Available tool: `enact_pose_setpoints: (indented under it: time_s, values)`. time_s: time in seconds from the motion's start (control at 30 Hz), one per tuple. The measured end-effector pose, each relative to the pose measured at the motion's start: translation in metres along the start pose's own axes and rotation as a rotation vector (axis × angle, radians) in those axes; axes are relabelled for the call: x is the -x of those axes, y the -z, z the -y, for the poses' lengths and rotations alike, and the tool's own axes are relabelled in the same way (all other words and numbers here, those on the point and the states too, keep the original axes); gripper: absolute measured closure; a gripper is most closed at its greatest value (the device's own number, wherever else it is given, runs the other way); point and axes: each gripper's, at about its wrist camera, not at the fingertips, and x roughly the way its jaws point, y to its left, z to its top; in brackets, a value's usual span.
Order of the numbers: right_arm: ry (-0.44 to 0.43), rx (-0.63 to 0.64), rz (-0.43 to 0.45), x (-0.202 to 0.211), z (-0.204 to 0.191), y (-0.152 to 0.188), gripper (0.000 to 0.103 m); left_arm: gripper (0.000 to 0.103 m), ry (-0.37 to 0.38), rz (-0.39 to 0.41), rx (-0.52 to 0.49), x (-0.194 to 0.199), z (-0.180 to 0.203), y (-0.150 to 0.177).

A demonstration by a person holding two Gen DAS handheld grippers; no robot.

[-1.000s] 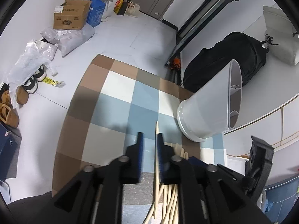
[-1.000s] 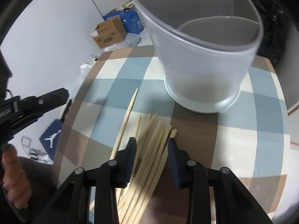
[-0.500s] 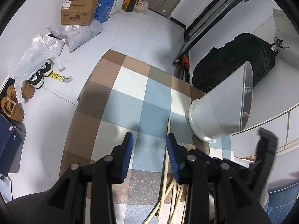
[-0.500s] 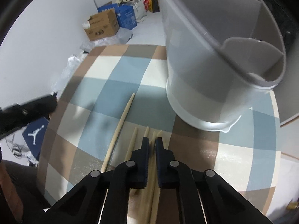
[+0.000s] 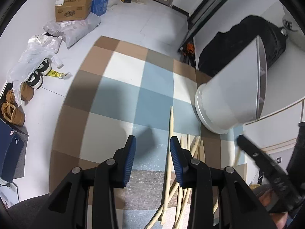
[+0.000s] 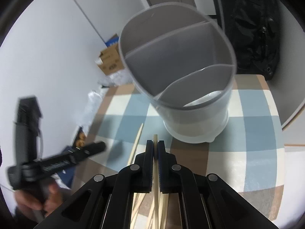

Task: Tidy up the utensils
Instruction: 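Close the right gripper on a wooden stick and lift it, then carry the stick in the left gripper over the white holder and drop it in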

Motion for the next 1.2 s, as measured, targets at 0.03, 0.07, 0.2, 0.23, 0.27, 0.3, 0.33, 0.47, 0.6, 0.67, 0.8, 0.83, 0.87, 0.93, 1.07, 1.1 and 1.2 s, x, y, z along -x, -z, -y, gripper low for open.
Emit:
enact_pose_setpoints:
  time_s: [0.03, 0.07, 0.2, 0.23, 0.27, 0.3, 0.33, 0.47, 0.6, 0.67, 0.8, 0.83, 0.87, 0.93, 1.07, 1.1, 1.2]
  values:
    - [-0.012, -0.01, 0.012, 0.004, 0.002, -0.001, 0.099, 0.072, -0.003, -0.008, -0.005, -0.001, 0.002, 0.0]
    - [-0.024, -0.016, 0.024, 0.01, 0.004, -0.002, 0.099, 0.072, -0.005, -0.019, -0.01, -0.004, 0.004, 0.001]
    - [-0.059, -0.024, 0.073, 0.034, 0.013, -0.007, 0.1, 0.072, -0.014, -0.058, -0.037, -0.013, 0.013, 0.001]
    - [-0.067, -0.02, 0.085, 0.04, 0.014, -0.008, 0.1, 0.072, -0.022, -0.069, -0.043, -0.016, 0.016, 0.001]
    - [-0.076, -0.015, 0.096, 0.046, 0.016, -0.008, 0.1, 0.072, -0.028, -0.079, -0.05, -0.018, 0.017, 0.001]
    - [-0.086, -0.008, 0.106, 0.053, 0.017, -0.009, 0.1, 0.072, -0.035, -0.088, -0.06, -0.02, 0.019, 0.0]
    - [-0.089, -0.003, 0.115, 0.057, 0.018, -0.009, 0.1, 0.072, -0.044, -0.099, -0.069, -0.023, 0.021, 0.0]
    - [-0.117, 0.023, 0.159, 0.081, 0.026, -0.006, 0.1, 0.072, -0.071, -0.129, -0.089, -0.031, 0.025, -0.003]
    - [-0.146, 0.033, 0.18, 0.081, 0.03, -0.007, 0.1, 0.072, -0.101, -0.135, -0.131, -0.035, 0.035, -0.007]
    - [-0.157, 0.034, 0.189, 0.079, 0.031, -0.005, 0.1, 0.072, -0.124, -0.132, -0.165, -0.035, 0.039, -0.008]
    - [-0.187, 0.007, 0.202, 0.08, 0.039, -0.007, 0.1, 0.088, -0.171, -0.121, -0.202, -0.035, 0.043, -0.004]
    - [-0.195, 0.003, 0.202, 0.079, 0.04, -0.006, 0.1, 0.1, -0.189, -0.119, -0.21, -0.035, 0.042, -0.004]
    - [-0.202, -0.003, 0.203, 0.079, 0.042, -0.007, 0.1, 0.101, -0.188, -0.123, -0.203, -0.035, 0.04, -0.005]
    - [-0.214, -0.009, 0.206, 0.079, 0.045, -0.007, 0.1, 0.102, -0.14, -0.131, -0.162, -0.033, 0.034, -0.006]
    - [-0.22, -0.019, 0.216, 0.084, 0.047, -0.006, 0.099, 0.102, -0.153, -0.063, -0.145, -0.021, 0.033, -0.006]
    - [-0.222, -0.019, 0.219, 0.084, 0.048, -0.006, 0.1, 0.102, -0.145, -0.045, -0.144, -0.017, 0.033, -0.004]
    - [-0.222, -0.016, 0.24, 0.089, 0.046, -0.006, 0.099, 0.102, -0.136, 0.049, -0.151, 0.008, 0.035, 0.003]
